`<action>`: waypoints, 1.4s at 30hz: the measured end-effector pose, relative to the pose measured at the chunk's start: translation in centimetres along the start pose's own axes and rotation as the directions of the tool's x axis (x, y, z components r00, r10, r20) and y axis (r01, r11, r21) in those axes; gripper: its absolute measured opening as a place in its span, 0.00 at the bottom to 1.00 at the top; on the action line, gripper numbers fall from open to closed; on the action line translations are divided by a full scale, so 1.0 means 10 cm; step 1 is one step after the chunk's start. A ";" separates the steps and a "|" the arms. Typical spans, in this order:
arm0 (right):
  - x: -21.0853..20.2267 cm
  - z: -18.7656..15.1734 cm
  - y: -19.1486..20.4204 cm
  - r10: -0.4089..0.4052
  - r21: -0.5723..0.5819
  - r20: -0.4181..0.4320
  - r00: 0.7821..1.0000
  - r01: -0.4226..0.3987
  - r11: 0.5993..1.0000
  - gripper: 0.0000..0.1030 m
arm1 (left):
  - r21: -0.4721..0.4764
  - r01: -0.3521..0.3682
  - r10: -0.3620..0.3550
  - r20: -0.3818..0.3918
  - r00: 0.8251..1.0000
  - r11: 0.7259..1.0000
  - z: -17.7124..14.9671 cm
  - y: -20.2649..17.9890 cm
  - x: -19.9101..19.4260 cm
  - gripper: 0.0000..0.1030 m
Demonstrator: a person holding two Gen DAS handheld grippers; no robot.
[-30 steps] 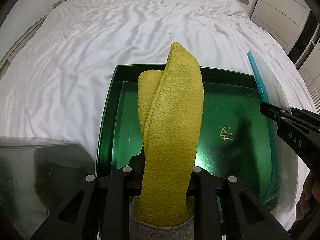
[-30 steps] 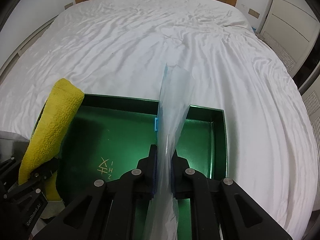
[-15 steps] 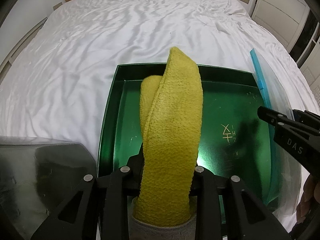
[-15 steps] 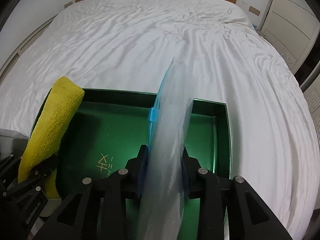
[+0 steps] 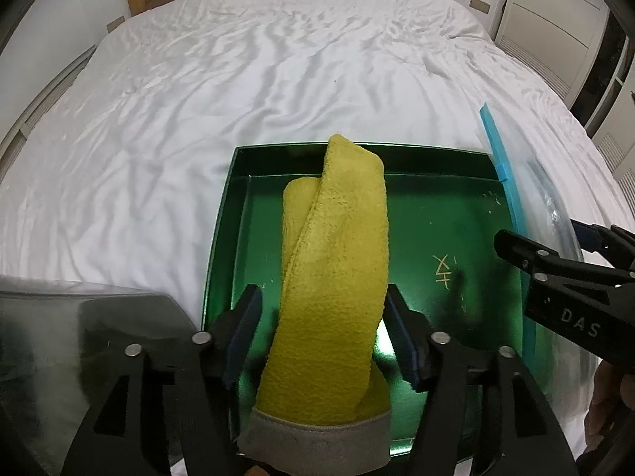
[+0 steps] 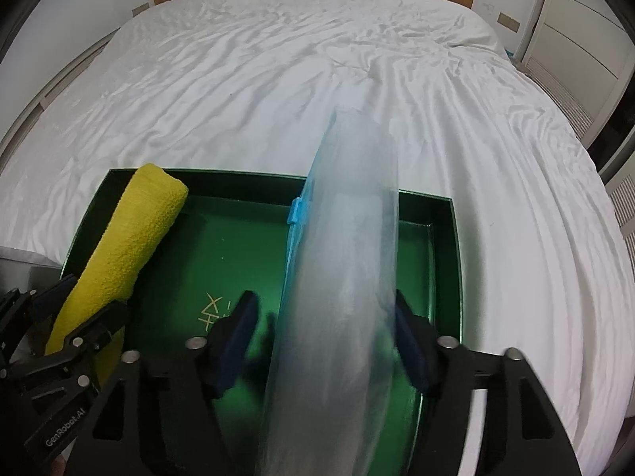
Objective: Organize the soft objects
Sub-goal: 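Open the left tool dropping the glove while the right tool releases the bag into the tray, then withdraw both tools from the tray back toward the remaining items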
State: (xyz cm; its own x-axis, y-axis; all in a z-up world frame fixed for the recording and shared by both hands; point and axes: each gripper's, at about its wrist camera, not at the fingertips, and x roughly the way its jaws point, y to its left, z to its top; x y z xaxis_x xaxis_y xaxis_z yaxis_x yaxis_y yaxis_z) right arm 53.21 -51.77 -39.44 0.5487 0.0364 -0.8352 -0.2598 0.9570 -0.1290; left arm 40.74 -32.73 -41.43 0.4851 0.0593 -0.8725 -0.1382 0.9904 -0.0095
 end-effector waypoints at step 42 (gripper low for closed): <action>-1.39 -0.49 0.27 -0.112 0.031 0.137 0.984 0.108 0.994 0.80 | 0.096 0.104 -0.118 0.162 0.980 0.990 -0.49 -0.07 -1.40 0.71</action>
State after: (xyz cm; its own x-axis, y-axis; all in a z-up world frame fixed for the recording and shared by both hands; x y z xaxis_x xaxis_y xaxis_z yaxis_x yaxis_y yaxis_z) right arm 40.99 -51.06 -30.83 0.6780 -0.0318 -0.7344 -0.1737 0.9639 -0.2020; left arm 29.81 -34.91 -31.58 0.6313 -0.0388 -0.7746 -0.0036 0.9986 -0.0530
